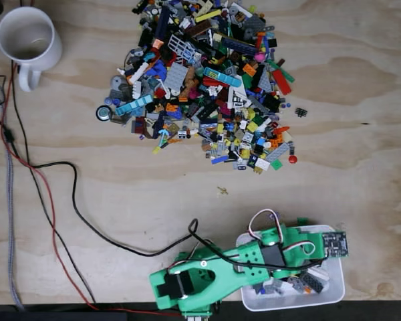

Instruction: Find the closest Lego and put it in the bin.

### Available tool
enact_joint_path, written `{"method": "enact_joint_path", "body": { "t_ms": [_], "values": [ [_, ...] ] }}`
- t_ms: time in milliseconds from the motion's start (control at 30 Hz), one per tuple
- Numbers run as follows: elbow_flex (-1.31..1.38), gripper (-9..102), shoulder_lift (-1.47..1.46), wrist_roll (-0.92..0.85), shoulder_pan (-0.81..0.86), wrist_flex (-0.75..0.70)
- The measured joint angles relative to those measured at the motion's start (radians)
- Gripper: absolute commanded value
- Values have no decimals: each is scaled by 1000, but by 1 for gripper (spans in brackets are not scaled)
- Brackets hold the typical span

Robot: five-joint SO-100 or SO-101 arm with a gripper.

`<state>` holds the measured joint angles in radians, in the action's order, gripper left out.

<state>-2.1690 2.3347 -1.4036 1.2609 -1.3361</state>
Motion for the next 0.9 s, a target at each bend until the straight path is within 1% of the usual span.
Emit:
{"method": "enact_joint_path", "body": {
  "t_ms": [100,133,167,367,633,800,900],
  "values": [
    [-37,12,2,-46,98,37],
    [-38,16,2,-48,117,55],
    [-38,16,2,-51,129,67],
    [-32,19,11,-17,110,175],
    [127,18,26,46,-101,201],
    [129,17,43,71,-383,267],
    [49,17,77,69,-572,348]
  ]
}}
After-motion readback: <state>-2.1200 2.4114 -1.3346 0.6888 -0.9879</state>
